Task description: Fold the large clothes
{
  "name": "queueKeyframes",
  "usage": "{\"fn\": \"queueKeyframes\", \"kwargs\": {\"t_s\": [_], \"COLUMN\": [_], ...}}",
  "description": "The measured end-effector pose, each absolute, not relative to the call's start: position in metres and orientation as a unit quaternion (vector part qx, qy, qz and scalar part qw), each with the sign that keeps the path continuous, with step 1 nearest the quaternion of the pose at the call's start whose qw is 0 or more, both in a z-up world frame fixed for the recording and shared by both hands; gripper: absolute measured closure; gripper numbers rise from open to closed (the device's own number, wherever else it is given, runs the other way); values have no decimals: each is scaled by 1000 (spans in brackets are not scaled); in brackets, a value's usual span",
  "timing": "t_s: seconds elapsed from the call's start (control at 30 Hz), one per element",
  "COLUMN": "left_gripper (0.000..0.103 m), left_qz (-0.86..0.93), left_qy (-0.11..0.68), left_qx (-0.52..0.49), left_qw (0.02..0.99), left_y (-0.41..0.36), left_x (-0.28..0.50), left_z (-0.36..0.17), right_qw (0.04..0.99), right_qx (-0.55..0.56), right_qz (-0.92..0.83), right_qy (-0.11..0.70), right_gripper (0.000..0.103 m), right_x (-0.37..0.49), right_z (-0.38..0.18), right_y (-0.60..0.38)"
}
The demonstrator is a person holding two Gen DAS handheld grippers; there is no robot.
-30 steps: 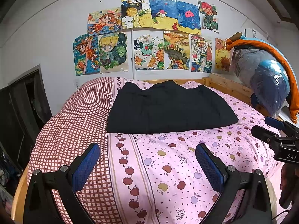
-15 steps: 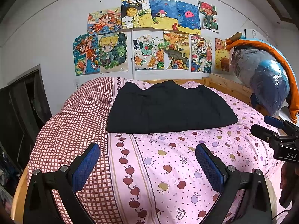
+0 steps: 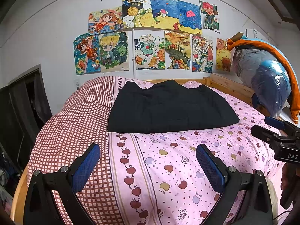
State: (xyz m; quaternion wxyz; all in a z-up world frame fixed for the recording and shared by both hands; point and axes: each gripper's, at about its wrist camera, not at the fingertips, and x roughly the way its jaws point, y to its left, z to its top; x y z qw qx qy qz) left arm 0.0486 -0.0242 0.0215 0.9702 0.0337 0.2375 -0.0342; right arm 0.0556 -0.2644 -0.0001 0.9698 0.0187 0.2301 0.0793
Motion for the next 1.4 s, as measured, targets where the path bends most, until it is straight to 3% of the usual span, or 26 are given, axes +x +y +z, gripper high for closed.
{"fn": "queueKeyframes", "kwargs": {"t_s": [1.4], "left_gripper": [0], "left_qz": [-38], "left_qy": [241], "left_qx": [34], "left_qw": [969], "left_y": [-22], "left_x": [48], "left_z": [15], "right_qw": [969], "right_qx": [17], "right_qz": [83], "right_qy": [232], "right_gripper": [9], "right_x": [57], "right_z": [-3], "right_y": [-260]}}
